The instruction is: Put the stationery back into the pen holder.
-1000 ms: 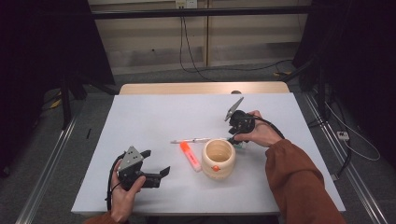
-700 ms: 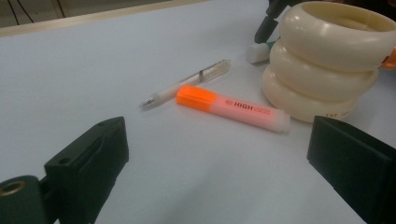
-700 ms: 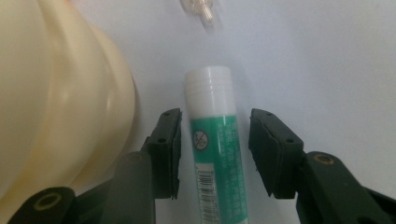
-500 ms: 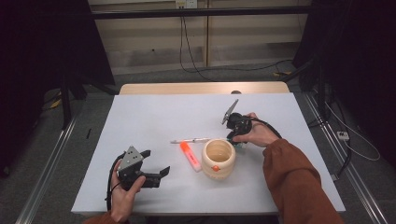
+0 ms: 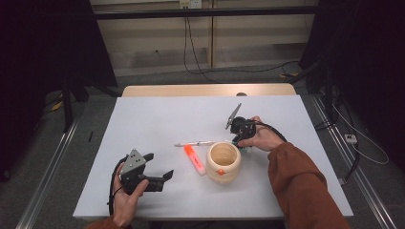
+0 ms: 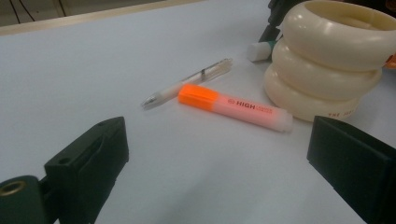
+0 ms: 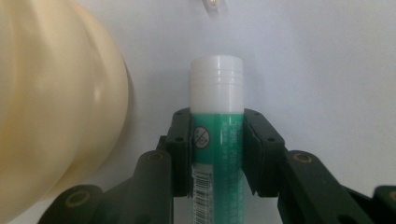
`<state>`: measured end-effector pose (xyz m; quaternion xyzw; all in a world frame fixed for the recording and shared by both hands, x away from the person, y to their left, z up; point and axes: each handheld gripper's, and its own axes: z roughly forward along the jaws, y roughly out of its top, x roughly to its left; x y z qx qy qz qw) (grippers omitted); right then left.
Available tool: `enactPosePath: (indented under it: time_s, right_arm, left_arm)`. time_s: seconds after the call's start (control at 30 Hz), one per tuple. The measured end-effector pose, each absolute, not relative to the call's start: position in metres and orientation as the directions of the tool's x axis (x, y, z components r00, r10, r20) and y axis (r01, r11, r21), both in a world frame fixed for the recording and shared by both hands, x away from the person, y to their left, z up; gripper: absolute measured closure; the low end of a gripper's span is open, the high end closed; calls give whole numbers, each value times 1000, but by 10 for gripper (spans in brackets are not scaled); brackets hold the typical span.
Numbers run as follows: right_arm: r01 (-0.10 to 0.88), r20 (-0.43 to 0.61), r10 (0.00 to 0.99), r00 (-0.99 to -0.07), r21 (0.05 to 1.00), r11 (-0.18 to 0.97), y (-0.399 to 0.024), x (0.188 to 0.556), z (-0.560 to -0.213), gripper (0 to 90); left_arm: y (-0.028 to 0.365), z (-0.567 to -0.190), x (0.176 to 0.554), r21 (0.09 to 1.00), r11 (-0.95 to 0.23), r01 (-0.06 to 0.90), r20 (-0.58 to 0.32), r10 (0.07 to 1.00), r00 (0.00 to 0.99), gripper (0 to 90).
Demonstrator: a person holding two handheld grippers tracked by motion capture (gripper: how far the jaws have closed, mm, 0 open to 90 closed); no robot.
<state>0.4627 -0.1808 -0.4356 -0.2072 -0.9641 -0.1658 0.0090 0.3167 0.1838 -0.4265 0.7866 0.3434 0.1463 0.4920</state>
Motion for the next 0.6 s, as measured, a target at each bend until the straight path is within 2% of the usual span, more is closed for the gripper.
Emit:
enactPosePath:
  time_s: [0.37, 0.43, 0.6]
  right_arm:
    - [406, 99, 395, -913, 309, 860, -183, 462, -430, 666]
    - [420, 130, 400, -907, 324, 848, -185, 461, -428, 666]
    - [423, 107, 413, -904, 340, 840, -187, 460, -423, 666]
  left_arm:
    - [184, -427, 317, 874, -282, 396, -106, 685, 721, 53]
    - [184, -427, 317, 873, -281, 399, -109, 685, 720, 53]
    - [185, -427, 318, 872, -279, 402, -110, 688, 717, 53]
